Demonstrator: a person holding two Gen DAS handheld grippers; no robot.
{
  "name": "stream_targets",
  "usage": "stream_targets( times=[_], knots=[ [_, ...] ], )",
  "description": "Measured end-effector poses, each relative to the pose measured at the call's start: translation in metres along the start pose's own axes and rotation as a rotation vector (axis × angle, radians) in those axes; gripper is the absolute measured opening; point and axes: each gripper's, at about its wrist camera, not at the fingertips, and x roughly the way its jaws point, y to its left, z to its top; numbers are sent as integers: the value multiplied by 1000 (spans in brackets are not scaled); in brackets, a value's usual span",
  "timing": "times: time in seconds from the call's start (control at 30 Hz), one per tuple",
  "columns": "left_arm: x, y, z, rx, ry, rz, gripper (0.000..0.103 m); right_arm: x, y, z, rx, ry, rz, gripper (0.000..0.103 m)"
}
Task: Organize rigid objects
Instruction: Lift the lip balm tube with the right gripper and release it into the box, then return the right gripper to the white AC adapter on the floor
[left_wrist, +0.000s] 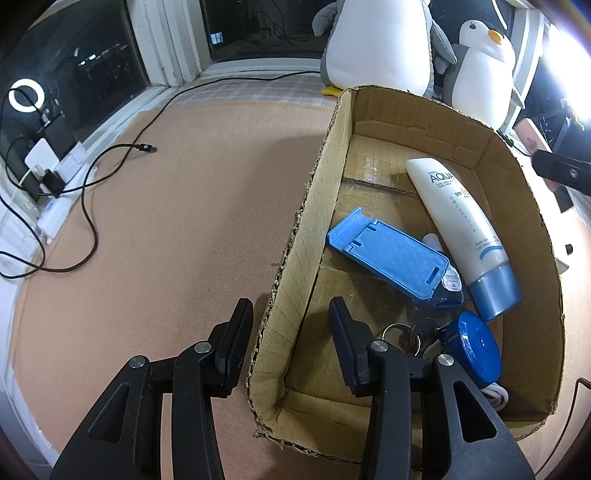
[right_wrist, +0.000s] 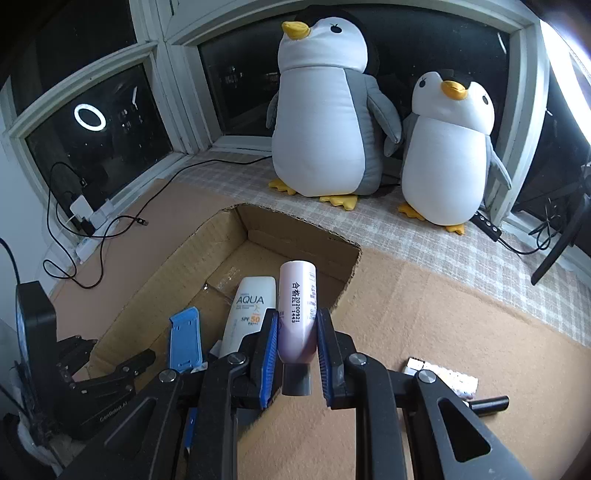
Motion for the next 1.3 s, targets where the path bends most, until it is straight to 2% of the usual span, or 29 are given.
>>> stream_targets(
  times=[0.4, 0.47, 0.53, 0.67, 0.8, 1.03, 1.3],
  knots=[
    [0, 0, 0, 0, 0, 0, 42, 20, 6, 8, -15, 19, -7, 18],
    [0, 1, 0, 0, 0, 0, 42, 19, 6, 8, -15, 11, -15, 24],
    [0, 0, 0, 0, 0, 0, 42, 17, 6, 8, -15, -3, -21, 45],
    [0, 0, 0, 0, -1, 1, 42, 10, 5, 9, -16, -30, -26, 53],
    [0, 0, 0, 0, -1, 0, 42, 6, 2, 9, -9, -38, -31, 65],
    [1, 0, 0, -2, -1, -2, 42, -8, -14, 1, 1, -31, -36, 65],
    [1, -1, -1, -1, 0, -1, 42, -35, -59, -30, 66, -11, -37, 65]
  ],
)
